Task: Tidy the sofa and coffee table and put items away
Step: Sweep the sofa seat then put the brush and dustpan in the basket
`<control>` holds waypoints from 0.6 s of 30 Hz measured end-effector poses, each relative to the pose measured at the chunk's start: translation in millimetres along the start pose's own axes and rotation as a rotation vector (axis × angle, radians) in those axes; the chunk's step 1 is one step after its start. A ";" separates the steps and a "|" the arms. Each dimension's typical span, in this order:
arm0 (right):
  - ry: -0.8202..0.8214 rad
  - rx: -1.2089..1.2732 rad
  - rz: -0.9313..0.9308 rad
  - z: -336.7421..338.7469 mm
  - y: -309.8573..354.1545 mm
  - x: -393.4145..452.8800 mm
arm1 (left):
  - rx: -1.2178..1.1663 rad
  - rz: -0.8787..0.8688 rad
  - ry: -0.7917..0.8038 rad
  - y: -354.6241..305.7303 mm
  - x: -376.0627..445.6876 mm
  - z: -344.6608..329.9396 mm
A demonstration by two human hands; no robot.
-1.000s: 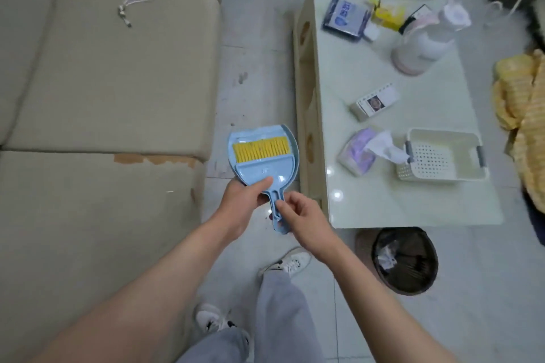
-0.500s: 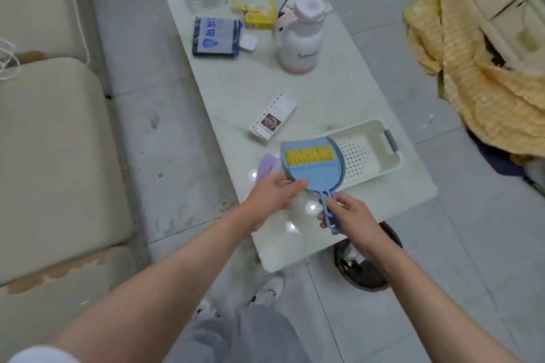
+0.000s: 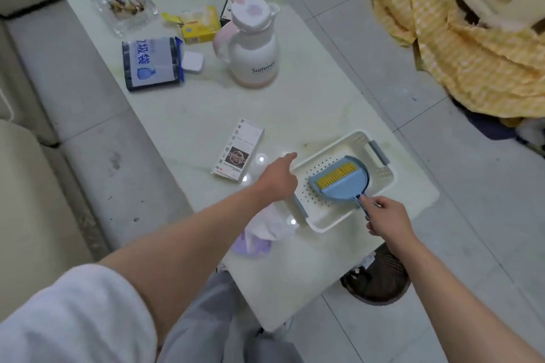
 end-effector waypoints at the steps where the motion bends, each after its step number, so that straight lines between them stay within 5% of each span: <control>1: -0.069 0.028 -0.035 1.5 -3.5 6.4 | -0.005 0.004 0.033 -0.2 8.2 -1.5; 4: -0.206 0.204 -0.170 3.1 -26.8 16.0 | 0.000 -0.012 0.087 -0.6 22.4 -9.7; 8: -0.068 0.507 -0.226 -13.8 -47.9 16.5 | -0.031 -0.030 0.156 2.1 32.1 -34.8; 18: -0.299 0.653 -0.286 62.3 -116.9 21.8 | -0.120 -0.111 0.189 -54.2 26.0 -121.9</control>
Point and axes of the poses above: each hand's wrist, its own x-axis towards the middle knuckle, its own z-axis out of the back of the hand, y = z × x, the point moved 8 cm from there along x, towards the middle knuckle, and after that the axes turned 3 degrees about z, right-handed, at the moved point
